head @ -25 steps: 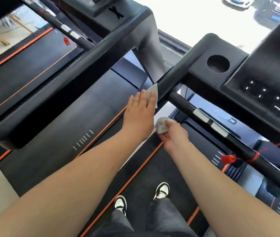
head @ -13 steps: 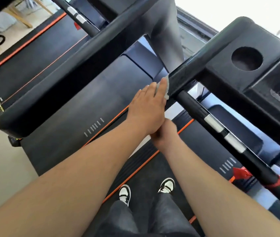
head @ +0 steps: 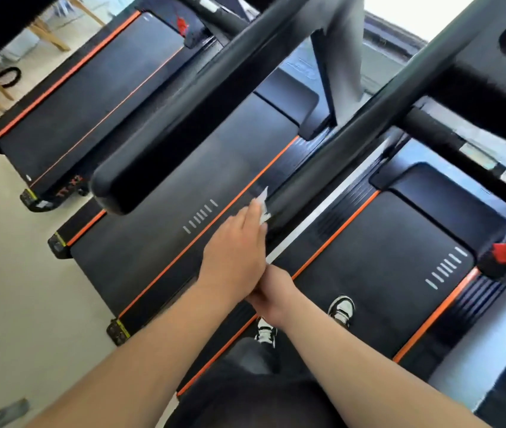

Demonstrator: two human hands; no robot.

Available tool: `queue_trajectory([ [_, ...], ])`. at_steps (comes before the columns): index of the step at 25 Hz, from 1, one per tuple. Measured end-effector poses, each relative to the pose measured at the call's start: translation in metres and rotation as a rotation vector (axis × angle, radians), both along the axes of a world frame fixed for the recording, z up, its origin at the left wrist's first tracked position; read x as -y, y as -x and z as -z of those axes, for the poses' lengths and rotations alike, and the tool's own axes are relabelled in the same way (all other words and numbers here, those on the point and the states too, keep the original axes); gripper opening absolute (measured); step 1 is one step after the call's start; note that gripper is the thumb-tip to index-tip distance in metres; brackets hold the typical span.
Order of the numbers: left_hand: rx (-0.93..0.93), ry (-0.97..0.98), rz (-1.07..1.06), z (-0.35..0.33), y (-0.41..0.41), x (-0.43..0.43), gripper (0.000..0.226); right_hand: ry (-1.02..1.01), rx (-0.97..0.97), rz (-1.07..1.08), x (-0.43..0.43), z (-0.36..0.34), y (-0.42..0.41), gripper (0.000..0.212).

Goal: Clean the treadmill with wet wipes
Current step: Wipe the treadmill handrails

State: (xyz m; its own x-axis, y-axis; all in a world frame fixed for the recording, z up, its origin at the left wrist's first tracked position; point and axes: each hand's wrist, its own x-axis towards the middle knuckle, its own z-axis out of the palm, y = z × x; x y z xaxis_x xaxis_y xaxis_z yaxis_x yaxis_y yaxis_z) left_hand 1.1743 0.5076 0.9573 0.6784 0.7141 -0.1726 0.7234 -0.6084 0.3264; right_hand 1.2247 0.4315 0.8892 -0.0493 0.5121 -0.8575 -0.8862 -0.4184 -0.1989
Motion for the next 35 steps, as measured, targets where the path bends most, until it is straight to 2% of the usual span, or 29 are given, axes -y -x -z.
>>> queue_trajectory([
  [2,0.033,-0.004,-0.031,0.001,0.062,0.009,0.053,-0.004,-0.037,-0.040,0.008,-0.004,0.031,0.030],
  [6,0.085,0.220,-0.286,0.000,0.129,0.031,0.050,-0.018,-0.057,-0.089,0.017,-0.023,0.053,0.049],
  [11,0.341,0.519,-0.818,-0.007,0.108,0.075,0.050,0.013,0.034,0.014,0.024,-0.040,0.041,0.054],
  [13,0.401,0.589,-0.894,-0.016,0.097,0.092,0.048,-0.021,0.072,0.101,0.032,-0.051,0.028,0.055],
  [19,0.593,0.925,-0.699,-0.039,0.038,0.144,0.035,-0.171,0.136,0.298,0.125,-0.080,-0.044,0.046],
  [21,0.616,1.104,-0.666,-0.044,0.002,0.159,0.028,-0.198,0.254,0.371,0.173,-0.085,-0.074,0.031],
  [22,0.595,1.132,-0.605,-0.046,-0.018,0.168,0.024,-0.214,0.337,0.402,0.197,-0.086,-0.089,0.022],
  [24,0.551,1.143,-0.472,-0.049,-0.057,0.195,0.022,-0.190,0.461,0.473,0.241,-0.091,-0.117,0.021],
  [27,0.552,1.210,-0.346,-0.047,-0.112,0.240,0.007,-0.078,0.500,0.690,0.307,-0.088,-0.152,0.039],
  [30,0.467,1.245,-0.250,-0.041,-0.154,0.269,0.011,-0.044,0.457,0.874,0.356,-0.087,-0.175,0.043],
  [35,0.275,1.301,-0.125,-0.042,-0.216,0.291,0.014,-0.029,0.475,1.012,0.394,-0.093,-0.207,0.071],
])
